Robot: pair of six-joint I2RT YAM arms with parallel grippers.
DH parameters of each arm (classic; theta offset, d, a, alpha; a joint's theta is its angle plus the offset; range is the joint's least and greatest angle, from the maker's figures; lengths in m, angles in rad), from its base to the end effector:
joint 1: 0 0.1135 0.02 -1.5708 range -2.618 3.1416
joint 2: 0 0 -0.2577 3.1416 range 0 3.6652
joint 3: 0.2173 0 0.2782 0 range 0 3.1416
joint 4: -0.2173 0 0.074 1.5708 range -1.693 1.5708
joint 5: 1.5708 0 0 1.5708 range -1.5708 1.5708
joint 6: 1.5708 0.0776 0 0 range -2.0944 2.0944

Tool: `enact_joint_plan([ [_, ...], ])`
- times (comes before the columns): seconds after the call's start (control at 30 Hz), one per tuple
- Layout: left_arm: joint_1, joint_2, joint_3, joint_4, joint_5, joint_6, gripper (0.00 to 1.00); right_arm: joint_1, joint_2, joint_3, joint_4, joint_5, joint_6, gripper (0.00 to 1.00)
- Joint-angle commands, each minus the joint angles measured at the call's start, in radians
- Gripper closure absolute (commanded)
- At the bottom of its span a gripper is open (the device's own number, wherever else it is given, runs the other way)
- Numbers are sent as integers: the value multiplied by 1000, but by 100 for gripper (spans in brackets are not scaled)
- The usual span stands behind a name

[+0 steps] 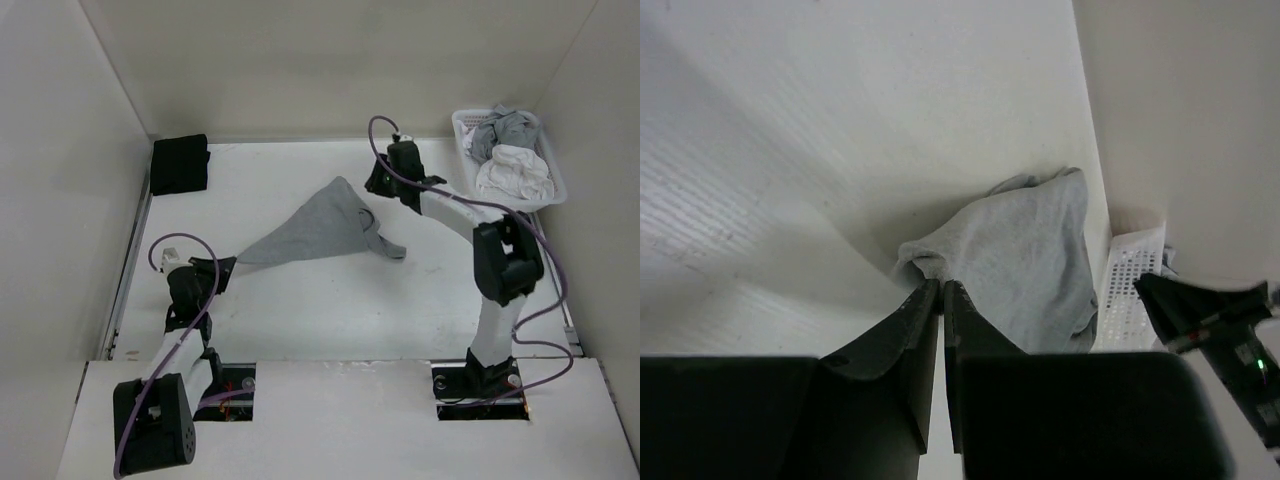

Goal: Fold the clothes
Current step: Flatten the tank top out

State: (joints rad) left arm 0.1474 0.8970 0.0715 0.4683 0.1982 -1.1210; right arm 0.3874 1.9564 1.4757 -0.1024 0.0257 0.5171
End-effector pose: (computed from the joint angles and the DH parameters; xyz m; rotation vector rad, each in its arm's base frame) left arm 0.2279 0.0184 0.1034 -1.0787 1.7005 -0.8289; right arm 0.4749 0.1916 0.1964 0.1574 2.1899 0.4911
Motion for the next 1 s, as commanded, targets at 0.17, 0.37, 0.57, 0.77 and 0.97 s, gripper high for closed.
enact_joint_plan([
  [0.17, 13, -12, 22, 30, 40, 49, 95, 219, -398, -558, 167, -4, 75, 92],
  [0.37, 19, -1, 71, 36, 49, 33, 95, 210, -392, -687, 254, -65, 127, 79],
  [0.57, 11, 25, 68, 58, 50, 35, 95, 155, -298, -663, 271, -29, 124, 64],
  [0.77, 16, 54, 63, 73, 55, 44, 94, 123, -225, -640, 346, -38, 116, 57],
  [0.97, 16, 65, 60, 84, 55, 40, 94, 127, -197, -626, 388, -37, 104, 64],
])
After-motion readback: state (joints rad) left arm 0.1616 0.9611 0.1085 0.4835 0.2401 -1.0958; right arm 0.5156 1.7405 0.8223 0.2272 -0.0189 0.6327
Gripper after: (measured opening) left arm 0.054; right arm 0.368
